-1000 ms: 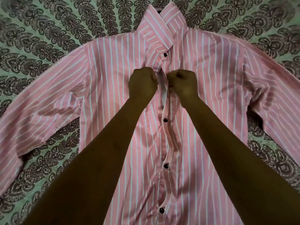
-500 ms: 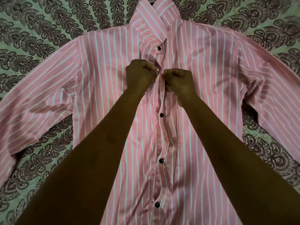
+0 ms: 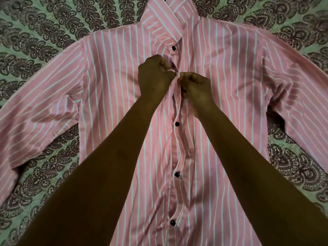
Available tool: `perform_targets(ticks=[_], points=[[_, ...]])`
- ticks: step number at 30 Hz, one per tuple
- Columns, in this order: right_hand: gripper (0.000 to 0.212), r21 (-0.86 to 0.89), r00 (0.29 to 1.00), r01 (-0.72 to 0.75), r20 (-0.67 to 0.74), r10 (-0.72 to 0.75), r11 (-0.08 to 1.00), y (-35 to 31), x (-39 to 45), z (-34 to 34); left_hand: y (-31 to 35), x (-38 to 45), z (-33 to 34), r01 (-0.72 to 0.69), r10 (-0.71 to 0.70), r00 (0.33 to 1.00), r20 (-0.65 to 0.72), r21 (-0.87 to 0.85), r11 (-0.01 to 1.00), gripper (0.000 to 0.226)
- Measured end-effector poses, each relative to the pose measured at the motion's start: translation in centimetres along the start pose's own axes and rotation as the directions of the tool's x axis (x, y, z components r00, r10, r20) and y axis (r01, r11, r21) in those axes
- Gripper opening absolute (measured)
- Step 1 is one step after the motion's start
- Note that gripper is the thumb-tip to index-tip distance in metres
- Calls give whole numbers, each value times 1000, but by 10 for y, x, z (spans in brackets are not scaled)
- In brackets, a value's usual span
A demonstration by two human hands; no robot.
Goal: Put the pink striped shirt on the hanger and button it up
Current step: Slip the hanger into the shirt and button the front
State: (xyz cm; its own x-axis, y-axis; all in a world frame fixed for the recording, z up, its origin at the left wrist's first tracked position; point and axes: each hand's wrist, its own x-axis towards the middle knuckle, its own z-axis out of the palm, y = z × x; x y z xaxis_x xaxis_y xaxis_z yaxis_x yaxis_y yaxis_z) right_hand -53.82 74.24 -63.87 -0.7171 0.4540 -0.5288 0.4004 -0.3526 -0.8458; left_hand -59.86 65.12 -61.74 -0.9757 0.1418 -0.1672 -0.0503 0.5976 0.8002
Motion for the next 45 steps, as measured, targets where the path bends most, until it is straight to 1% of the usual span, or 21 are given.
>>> perform_targets(ticks=[3,6,9,11,15,17,19,22,26,28,30,33,35,39,42,45], points=[[17,5,1000,21,-20,-21,1000,2,2,0,0,2,2,77,-76,997,18,-33,997,28],[20,-28,999,31,-21,-32,999,3,1,-1,-2,2,2,129,-125,991,45,-101,987,26],[20,-64,998,63,35,-60,996,2,-1,-2,-5,2,1,163,-156,986,57,-129,978,27],[20,-57,995,74,74,-70,996,0,-2,-2,-5,2,1,165,-156,984,82,-121,979,25],[21,-47,990,92,109,-87,995,-4,0,-3,-3,1,0,154,-143,984,106,-97,983,11],[16,-96,988,134,85,-126,986,-3,2,-3,-3,-2,0,171,-154,981,122,-137,976,8],[12,-205,975,224,39,-220,953,0,5,-3,-4,-5,0,202,-178,975,134,-192,960,8],[5,-418,924,358,29,-382,835,5,3,1,-6,-10,0,310,-270,948,168,-310,899,13],[2,-505,874,436,38,-485,745,11,-4,10,-6,-14,0,414,-345,910,229,-447,793,11],[4,-529,867,435,27,-498,728,16,-4,13,-7,-13,-1,457,-384,889,248,-496,738,13],[7,-523,868,426,8,-496,738,20,-5,15,-7,-11,-1,489,-408,872,271,-531,692,15],[9,-506,868,423,-11,-496,752,21,-5,15,-7,-9,0,521,-434,853,291,-535,665,13],[8,-483,877,412,-18,-479,773,19,-4,15,-8,-6,1,520,-447,853,268,-516,681,14],[13,-456,884,402,-32,-467,794,19,-3,15,-19,-4,10,429,-405,902,148,-419,800,18],[14,-501,859,427,-36,-511,753,21,-5,16,-24,-8,16,365,-366,927,77,-404,839,24],[18,-582,811,475,0,-585,660,23,-5,21,-25,-8,19,374,-403,914,36,-458,807,23]])
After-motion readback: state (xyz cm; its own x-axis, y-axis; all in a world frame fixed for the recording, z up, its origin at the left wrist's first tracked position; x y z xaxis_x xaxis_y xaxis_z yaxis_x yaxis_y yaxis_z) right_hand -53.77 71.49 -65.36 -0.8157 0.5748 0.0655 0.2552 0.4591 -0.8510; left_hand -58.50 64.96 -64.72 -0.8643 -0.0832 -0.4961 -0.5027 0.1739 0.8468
